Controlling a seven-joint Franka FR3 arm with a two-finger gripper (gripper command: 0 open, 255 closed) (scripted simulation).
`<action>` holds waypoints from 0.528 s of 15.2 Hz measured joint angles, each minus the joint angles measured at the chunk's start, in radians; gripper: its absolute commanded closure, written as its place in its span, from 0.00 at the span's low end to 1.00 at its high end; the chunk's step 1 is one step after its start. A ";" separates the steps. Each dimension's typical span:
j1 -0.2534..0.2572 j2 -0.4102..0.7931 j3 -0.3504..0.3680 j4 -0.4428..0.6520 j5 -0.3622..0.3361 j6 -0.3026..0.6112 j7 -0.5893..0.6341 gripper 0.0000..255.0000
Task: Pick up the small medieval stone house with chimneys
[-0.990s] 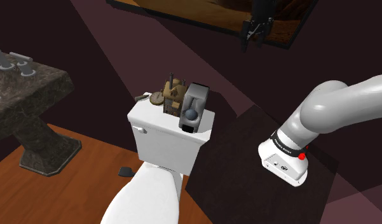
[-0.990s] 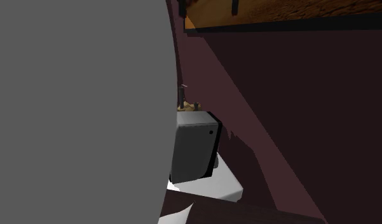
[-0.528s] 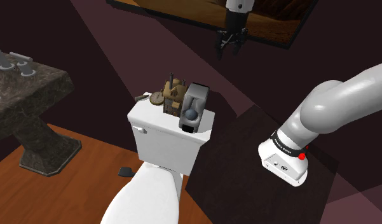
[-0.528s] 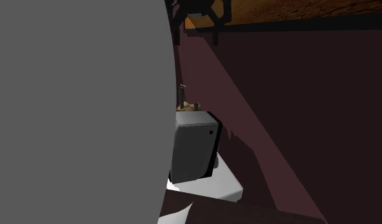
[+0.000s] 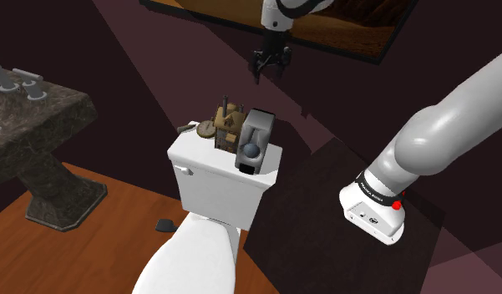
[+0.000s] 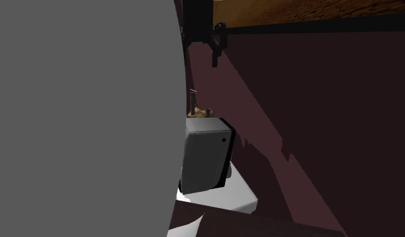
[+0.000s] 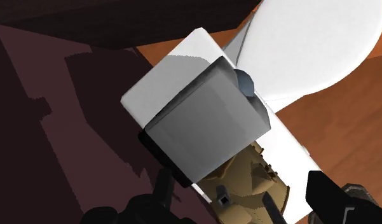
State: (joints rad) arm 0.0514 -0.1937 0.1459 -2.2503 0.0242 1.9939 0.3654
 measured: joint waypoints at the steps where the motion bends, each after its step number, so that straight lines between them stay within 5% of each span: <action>1: 0.000 0.027 0.004 0.007 -0.006 0.024 0.011 0.00; 8: 0.020 0.289 0.034 0.182 -0.067 0.134 0.119 0.00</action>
State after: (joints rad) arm 0.0713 0.0958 0.1801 -2.0685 -0.0428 2.1275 0.4843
